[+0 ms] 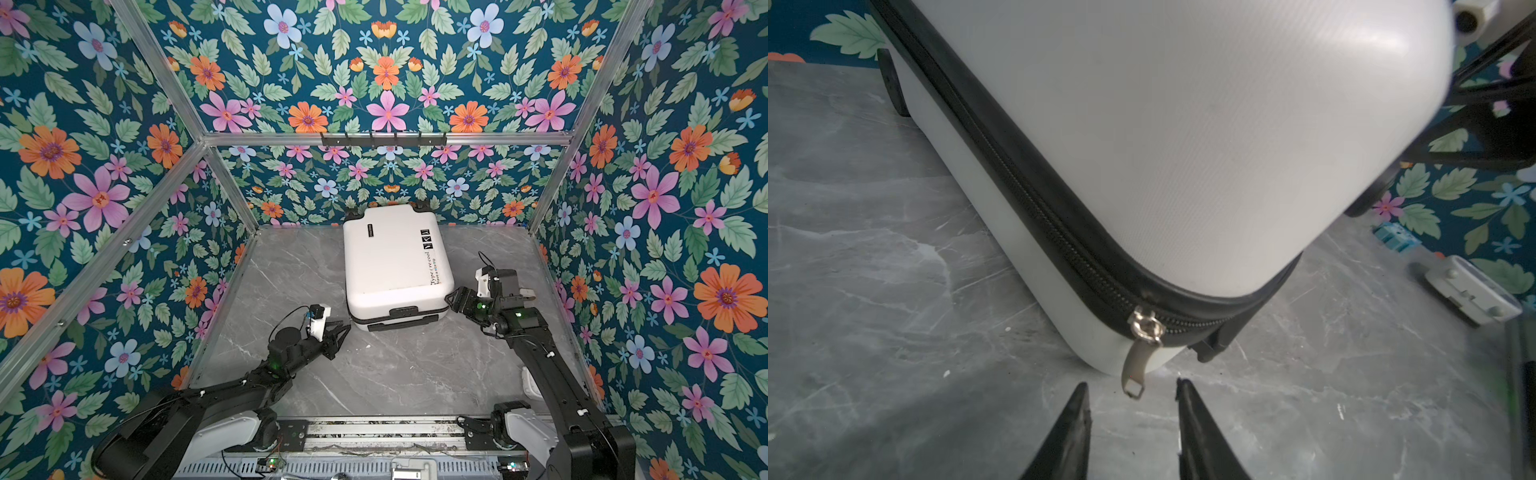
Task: Pack the luggage
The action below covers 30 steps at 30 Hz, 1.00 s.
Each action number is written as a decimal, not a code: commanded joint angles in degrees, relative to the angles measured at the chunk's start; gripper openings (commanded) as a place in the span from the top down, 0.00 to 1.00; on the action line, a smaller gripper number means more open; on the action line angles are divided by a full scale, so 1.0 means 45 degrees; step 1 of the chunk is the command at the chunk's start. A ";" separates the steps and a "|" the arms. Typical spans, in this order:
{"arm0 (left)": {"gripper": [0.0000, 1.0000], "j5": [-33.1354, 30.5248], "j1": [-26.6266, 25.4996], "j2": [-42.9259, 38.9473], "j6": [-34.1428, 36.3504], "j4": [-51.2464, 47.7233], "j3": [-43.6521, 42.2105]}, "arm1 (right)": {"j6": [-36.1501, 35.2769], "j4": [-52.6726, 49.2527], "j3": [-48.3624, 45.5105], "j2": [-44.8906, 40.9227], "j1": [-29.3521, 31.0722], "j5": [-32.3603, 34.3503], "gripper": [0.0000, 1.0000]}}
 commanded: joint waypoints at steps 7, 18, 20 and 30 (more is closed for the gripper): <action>0.67 -0.0747 -0.0540 0.1315 0.1165 0.0916 0.0538 | 0.0156 0.0331 -0.0089 -0.0127 0.0006 -0.0061 0.24; 0.73 -0.1305 -0.0807 0.2225 0.1671 0.1218 0.0899 | 0.0173 0.0323 -0.0062 -0.0107 0.0010 -0.0080 0.24; 0.74 -0.1464 -0.0807 0.2312 0.1696 0.1350 0.0879 | 0.0161 0.0295 -0.0077 -0.0126 0.0022 -0.0081 0.24; 0.76 -0.1508 -0.0807 0.2573 0.1792 0.1622 0.1036 | 0.0173 0.0264 -0.0042 -0.0166 0.0017 -0.0081 0.24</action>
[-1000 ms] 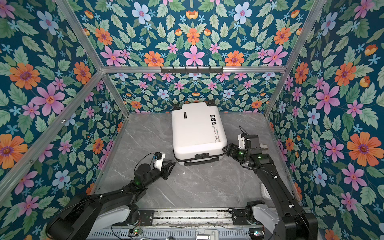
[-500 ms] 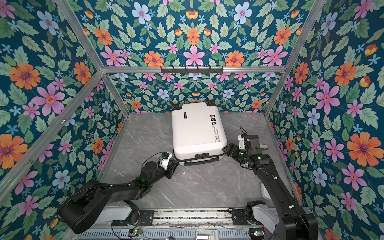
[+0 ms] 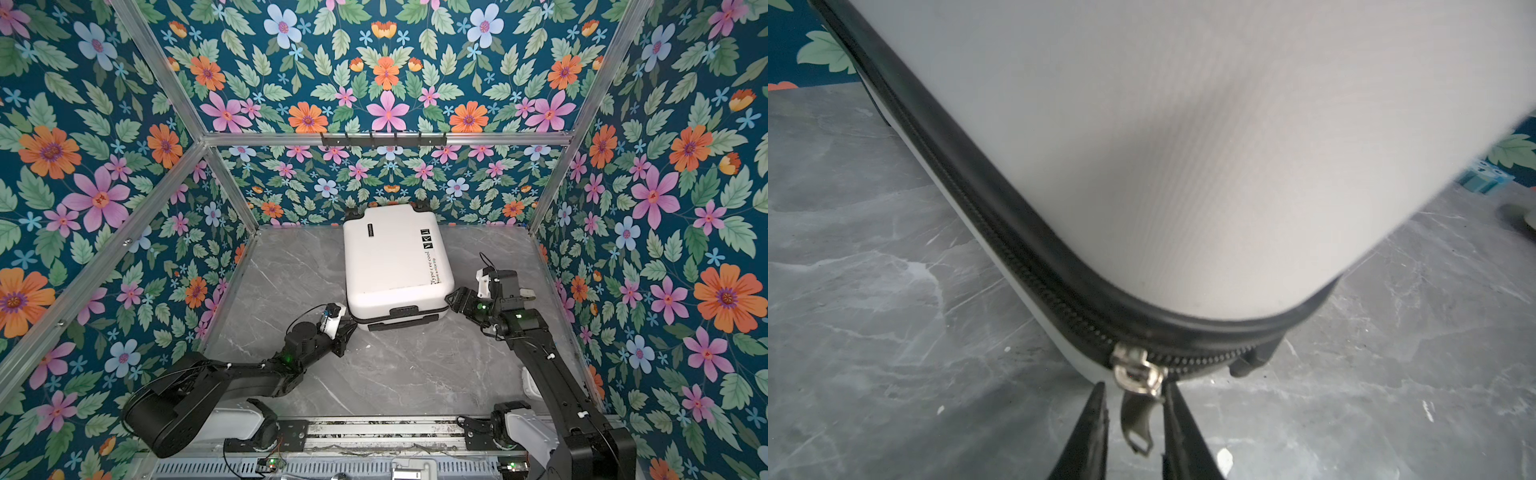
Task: Pack the luggage
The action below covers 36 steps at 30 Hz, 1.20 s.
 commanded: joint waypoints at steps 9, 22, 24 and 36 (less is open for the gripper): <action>0.82 -0.0492 0.0001 -0.0126 0.0474 0.0660 0.0147 | -0.0060 0.0100 0.0071 -0.0025 0.0007 -0.0066 0.24; 0.95 -0.0314 -0.0012 -0.0447 0.0640 0.0120 0.0146 | -0.0028 0.0128 0.0067 -0.0040 0.0007 -0.0066 0.24; 0.98 -0.0314 -0.0004 -0.0545 0.0660 0.0031 0.0127 | -0.0046 0.0136 0.0068 -0.0021 0.0021 -0.0051 0.24; 1.00 0.1024 -0.0052 -0.2331 0.0836 -0.3829 0.0868 | -0.0119 0.0126 0.0172 0.0252 0.0019 -0.0180 0.23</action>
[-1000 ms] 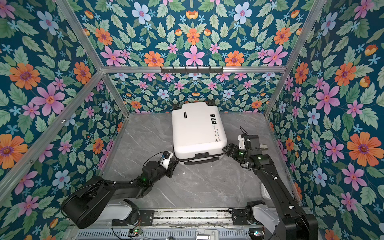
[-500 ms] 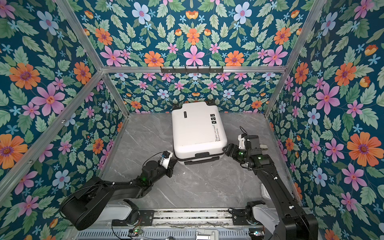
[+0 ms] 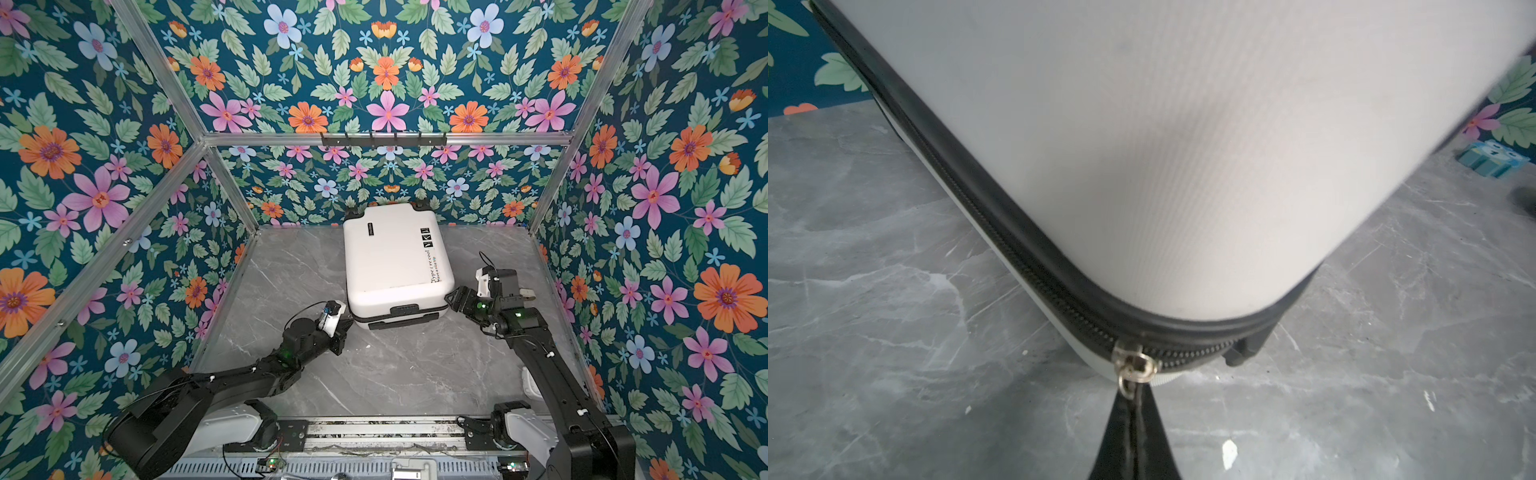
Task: Pack the luggage
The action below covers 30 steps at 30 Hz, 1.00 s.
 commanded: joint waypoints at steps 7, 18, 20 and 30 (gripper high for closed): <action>1.00 0.1167 -0.0409 -0.0943 0.0048 -0.2066 0.0595 | 0.0347 0.0921 -0.0274 0.0276 0.0002 -0.0799 0.21; 1.00 0.0345 -0.1362 -0.0660 0.0108 -0.1969 0.0722 | 0.1275 0.1998 -0.0957 0.0347 0.0022 -0.1565 0.20; 1.00 0.0095 -0.1547 -0.0725 0.0060 -0.1806 0.0687 | 0.1431 0.2184 -0.1105 0.0346 0.0059 -0.1633 0.21; 1.00 -0.0657 -0.1805 -0.0324 0.0020 -0.1364 0.0696 | 0.1371 0.2063 -0.1421 0.0387 -0.0027 -0.1328 0.35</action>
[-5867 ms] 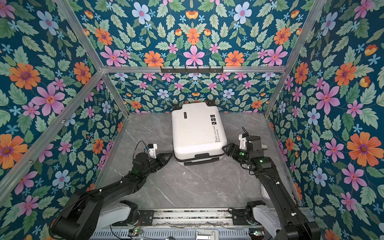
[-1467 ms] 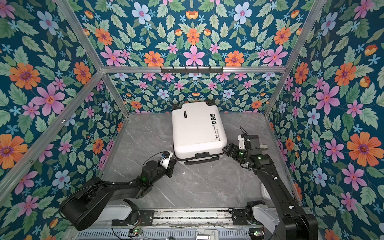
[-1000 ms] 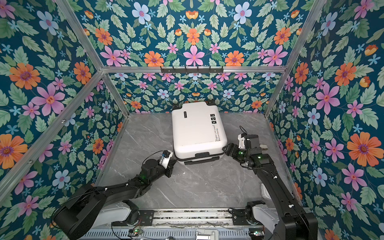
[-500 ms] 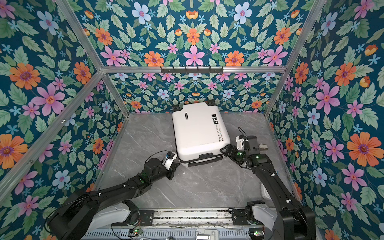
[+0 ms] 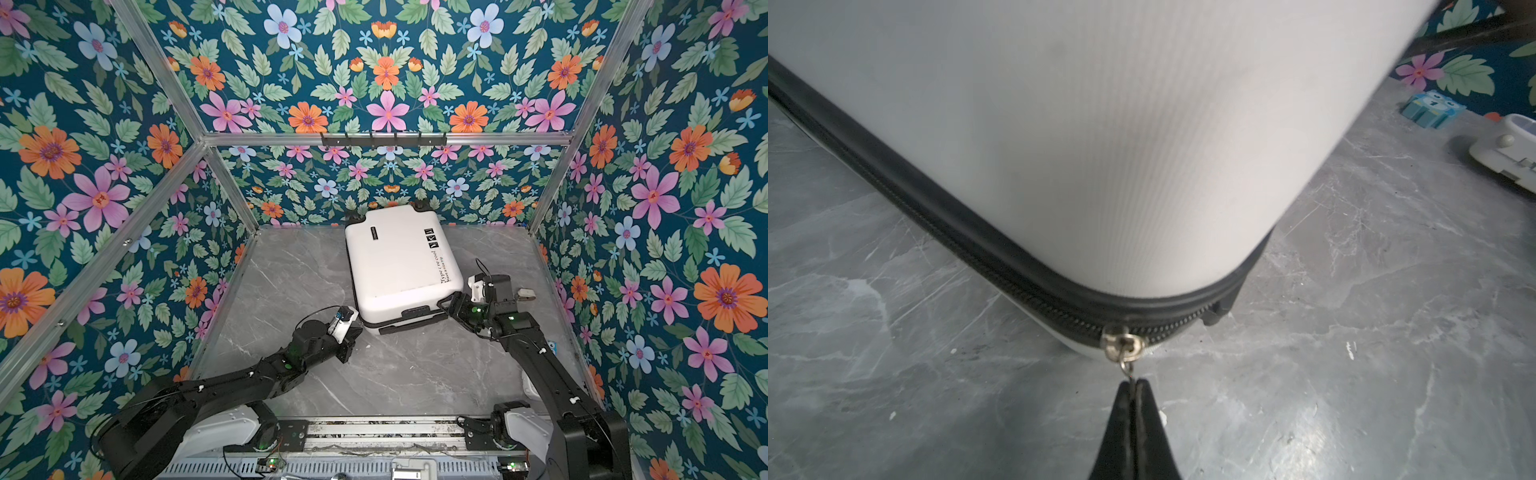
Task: Pack the luggage
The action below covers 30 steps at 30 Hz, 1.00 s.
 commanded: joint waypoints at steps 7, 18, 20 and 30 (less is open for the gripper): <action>1.00 -0.0263 -0.0026 0.0289 -0.0093 0.0804 -0.0031 | 0.0901 0.1680 -0.1577 -0.0143 -0.0770 -0.0471 0.43; 1.00 -0.0321 -0.0020 0.0088 -0.0192 0.0904 -0.0227 | 0.5117 0.8007 -0.3801 0.1772 0.0915 -0.0253 0.50; 1.00 -0.0284 -0.0021 0.0018 -0.0191 0.0878 -0.0256 | 0.5538 0.8615 -0.3965 0.1942 0.1269 0.0106 0.50; 1.00 0.0067 -0.0057 0.0089 -0.0191 0.0896 -0.0194 | 0.6626 1.0819 -0.4643 0.2739 0.1860 0.1312 0.53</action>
